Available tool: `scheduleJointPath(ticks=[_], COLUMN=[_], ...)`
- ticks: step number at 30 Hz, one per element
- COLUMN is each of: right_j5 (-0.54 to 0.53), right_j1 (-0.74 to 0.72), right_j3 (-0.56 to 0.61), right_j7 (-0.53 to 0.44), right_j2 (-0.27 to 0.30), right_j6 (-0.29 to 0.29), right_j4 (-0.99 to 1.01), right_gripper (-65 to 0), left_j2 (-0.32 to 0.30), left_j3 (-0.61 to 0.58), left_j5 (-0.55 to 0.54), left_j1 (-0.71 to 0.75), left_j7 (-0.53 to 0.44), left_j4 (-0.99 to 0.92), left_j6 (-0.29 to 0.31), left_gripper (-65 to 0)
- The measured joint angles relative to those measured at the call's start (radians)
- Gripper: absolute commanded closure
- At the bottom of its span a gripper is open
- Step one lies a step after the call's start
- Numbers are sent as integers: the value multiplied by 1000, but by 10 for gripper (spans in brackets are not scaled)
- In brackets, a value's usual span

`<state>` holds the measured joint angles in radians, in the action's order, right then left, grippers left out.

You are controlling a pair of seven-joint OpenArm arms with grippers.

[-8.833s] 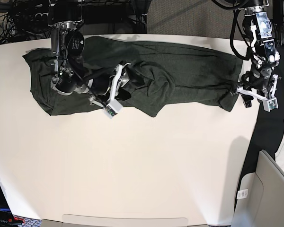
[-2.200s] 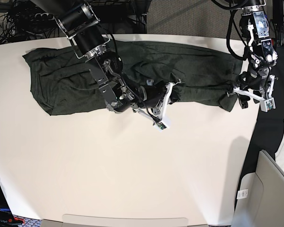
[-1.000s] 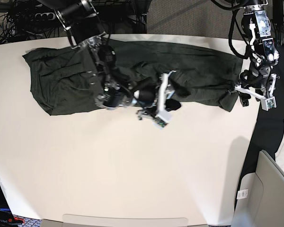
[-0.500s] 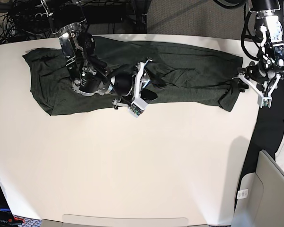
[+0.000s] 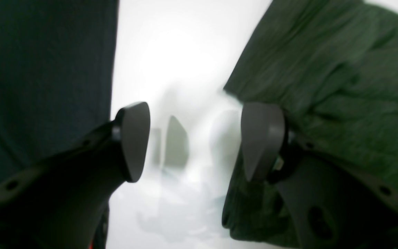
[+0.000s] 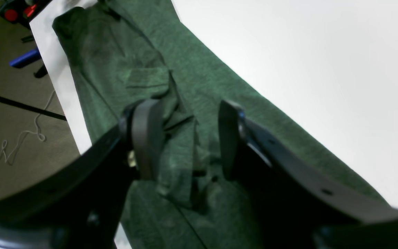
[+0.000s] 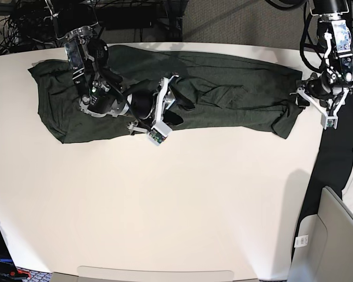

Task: Fold the T-shirt properly
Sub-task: 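Grasp the strip ends with both grippers, left gripper regrasping its end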

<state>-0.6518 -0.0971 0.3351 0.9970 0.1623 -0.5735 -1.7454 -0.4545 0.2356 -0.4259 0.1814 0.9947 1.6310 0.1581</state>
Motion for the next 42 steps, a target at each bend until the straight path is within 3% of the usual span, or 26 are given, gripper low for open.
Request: scheduleJointPath(ticks=[8,17,28,34,38,42], right_j5=[0,1,1,0,0,0], right_j1=[0,0,0,0,0,0], right_j3=[0,0,0,0,0,0], right_j7=[0,0,0,0,0,-2], right_j2=[0,0,0,0,0,9], right_j6=[0,0,0,0,0,0], right_j4=[0,0,0,0,0,0], right_gripper=[-248,-248,-248,-248,-248,-248], left_j2=[29,33,44,5,2,-2], left_j3=[-3,-101,-104,-96,8,34], left_j5=[-2,-3,-5,-128,-183,-256], left_j1=[-1,-2,-2,2,-2,-7], left_j7=[3,-14,-23,52,55,55], left_j4=[0,3,11,42,41,23], left_j6=[0,0,0,7,0,0], left_gripper=[-406,-405,-407,-405,-405,-407])
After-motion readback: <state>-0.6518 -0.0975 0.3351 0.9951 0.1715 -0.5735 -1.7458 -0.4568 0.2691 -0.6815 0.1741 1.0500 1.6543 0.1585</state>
